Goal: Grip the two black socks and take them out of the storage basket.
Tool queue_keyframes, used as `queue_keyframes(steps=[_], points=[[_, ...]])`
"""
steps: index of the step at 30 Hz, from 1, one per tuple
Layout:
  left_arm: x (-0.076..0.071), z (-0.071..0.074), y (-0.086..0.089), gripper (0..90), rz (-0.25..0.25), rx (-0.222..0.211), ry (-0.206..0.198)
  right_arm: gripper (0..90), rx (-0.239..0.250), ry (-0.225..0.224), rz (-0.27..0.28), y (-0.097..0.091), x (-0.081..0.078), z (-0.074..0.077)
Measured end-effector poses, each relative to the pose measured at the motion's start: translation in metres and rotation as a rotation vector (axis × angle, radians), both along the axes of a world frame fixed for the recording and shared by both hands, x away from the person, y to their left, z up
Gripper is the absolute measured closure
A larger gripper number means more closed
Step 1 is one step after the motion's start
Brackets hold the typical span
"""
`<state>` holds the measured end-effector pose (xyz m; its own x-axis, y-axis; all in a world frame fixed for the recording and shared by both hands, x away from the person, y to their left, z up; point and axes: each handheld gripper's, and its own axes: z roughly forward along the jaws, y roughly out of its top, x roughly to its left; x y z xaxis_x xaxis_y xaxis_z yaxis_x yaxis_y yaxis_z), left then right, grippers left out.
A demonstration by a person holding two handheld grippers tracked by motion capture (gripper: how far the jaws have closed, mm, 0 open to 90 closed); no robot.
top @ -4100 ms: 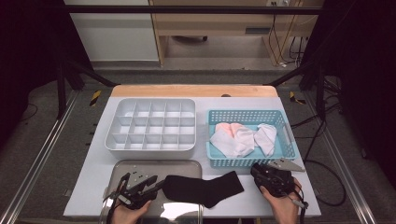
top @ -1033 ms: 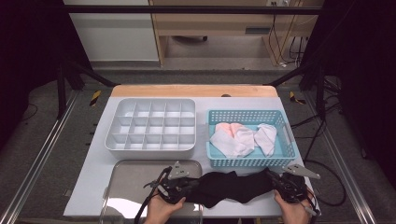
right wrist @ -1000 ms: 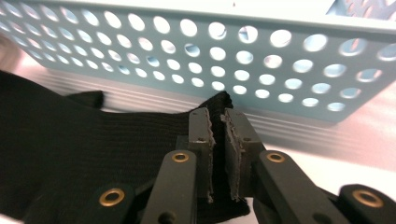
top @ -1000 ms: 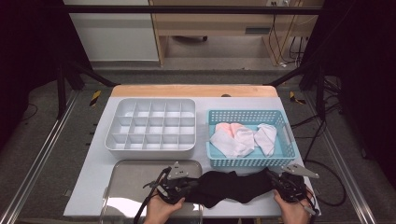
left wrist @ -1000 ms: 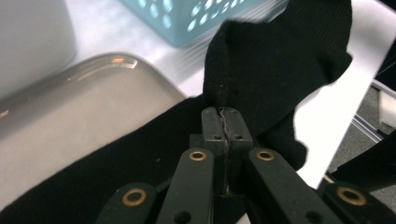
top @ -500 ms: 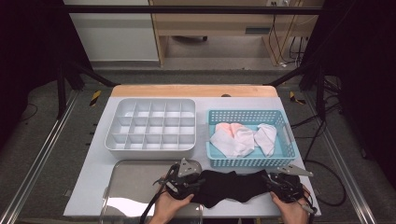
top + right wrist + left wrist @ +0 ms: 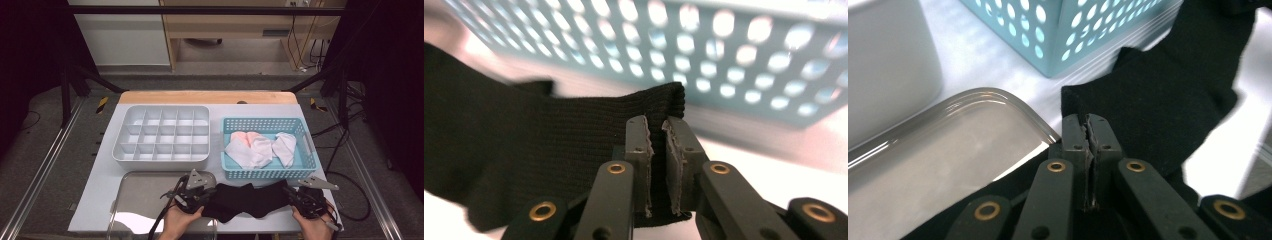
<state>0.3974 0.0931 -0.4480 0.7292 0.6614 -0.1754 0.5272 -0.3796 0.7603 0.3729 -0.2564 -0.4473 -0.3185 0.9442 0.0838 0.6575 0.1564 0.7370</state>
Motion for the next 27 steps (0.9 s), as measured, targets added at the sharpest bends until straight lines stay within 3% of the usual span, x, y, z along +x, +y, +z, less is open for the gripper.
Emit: queue_keyframes(steps=[4,7,10,15,21,27], points=[[-0.01,0.012,0.024,87.0,0.009,-0.018,-0.032,81.4,0.015,-0.06,0.037,0.012,-0.007,0.019],[-0.017,0.016,0.046,87.0,0.032,-0.014,-0.05,81.2,0.019,-0.072,0.09,0.026,-0.009,0.024],[-0.021,0.015,0.065,87.1,0.058,-0.017,-0.053,81.0,0.042,-0.057,0.149,0.043,-0.006,0.023],[-0.026,0.009,0.086,87.1,0.086,-0.017,-0.029,81.0,0.088,-0.019,0.191,0.059,-0.001,0.018],[-0.026,0.0,0.094,87.1,0.102,0.007,-0.009,80.8,0.072,0.006,0.21,0.074,0.005,0.008],[-0.021,-0.008,0.089,87.1,0.1,0.044,-0.003,80.2,0.056,0.034,0.208,0.073,0.011,-0.004]])
